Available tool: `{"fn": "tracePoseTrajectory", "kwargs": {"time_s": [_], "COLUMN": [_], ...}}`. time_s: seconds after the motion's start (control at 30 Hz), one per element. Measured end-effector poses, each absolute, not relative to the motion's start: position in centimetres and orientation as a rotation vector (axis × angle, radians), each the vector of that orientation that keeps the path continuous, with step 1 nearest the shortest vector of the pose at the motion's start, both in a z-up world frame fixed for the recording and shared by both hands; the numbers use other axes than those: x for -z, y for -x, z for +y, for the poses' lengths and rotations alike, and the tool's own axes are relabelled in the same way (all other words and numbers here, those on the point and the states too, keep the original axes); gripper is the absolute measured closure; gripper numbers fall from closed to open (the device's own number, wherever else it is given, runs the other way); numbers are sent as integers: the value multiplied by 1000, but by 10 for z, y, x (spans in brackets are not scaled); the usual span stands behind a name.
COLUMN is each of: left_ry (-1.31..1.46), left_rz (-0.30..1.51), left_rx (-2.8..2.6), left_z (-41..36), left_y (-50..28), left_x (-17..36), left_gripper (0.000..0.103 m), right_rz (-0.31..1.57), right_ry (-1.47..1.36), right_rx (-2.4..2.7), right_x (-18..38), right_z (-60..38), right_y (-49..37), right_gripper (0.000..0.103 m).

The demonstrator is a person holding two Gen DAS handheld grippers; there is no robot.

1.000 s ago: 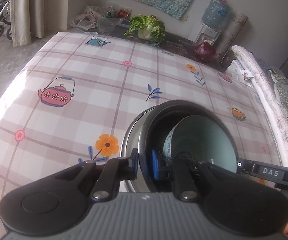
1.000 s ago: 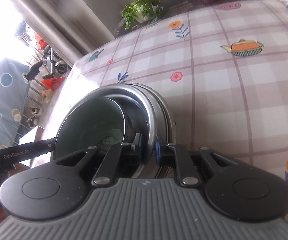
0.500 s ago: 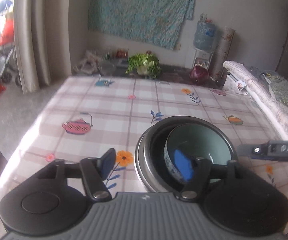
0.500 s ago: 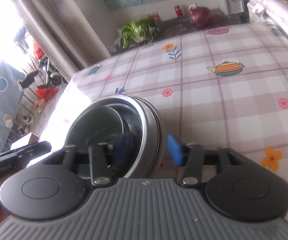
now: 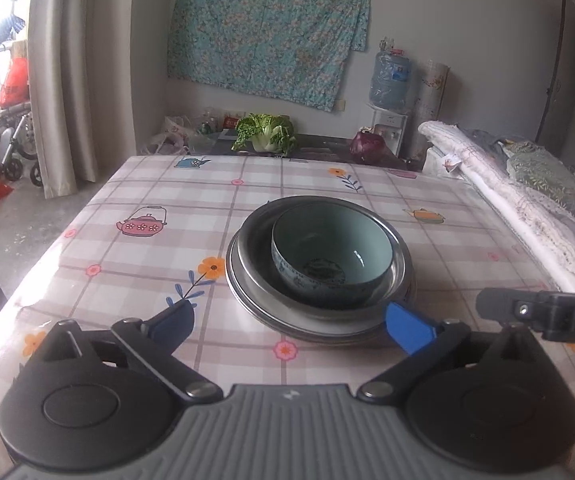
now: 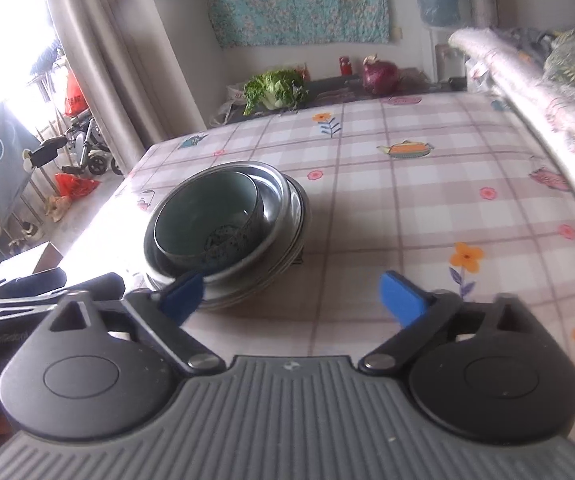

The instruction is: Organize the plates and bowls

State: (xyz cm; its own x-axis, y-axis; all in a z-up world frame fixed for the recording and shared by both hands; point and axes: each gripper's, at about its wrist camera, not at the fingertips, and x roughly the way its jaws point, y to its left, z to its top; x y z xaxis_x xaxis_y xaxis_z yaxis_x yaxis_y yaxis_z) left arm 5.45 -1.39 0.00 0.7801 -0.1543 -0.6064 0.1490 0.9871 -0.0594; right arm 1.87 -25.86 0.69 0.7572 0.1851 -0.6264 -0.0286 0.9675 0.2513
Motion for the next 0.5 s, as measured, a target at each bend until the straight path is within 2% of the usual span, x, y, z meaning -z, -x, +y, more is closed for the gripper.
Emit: {"fn": "tracePoseTrajectory", "kwargs": {"time_s": [0.33,0.5], "left_ry": [-184,-164], "left_rz": [592,611], "left_rx": [20,68], "left_z": [-37,-41], "left_y": [-50,-45], "left_x": [9,27], "left_gripper": [0,0], "right_rz": [665,685], "right_ry": [-127,-122], "right_rx": [30,13], "right_x": [-15,-10], "right_z": [-256,-250], "right_y": [1,-8], "right_gripper": [1,1]}}
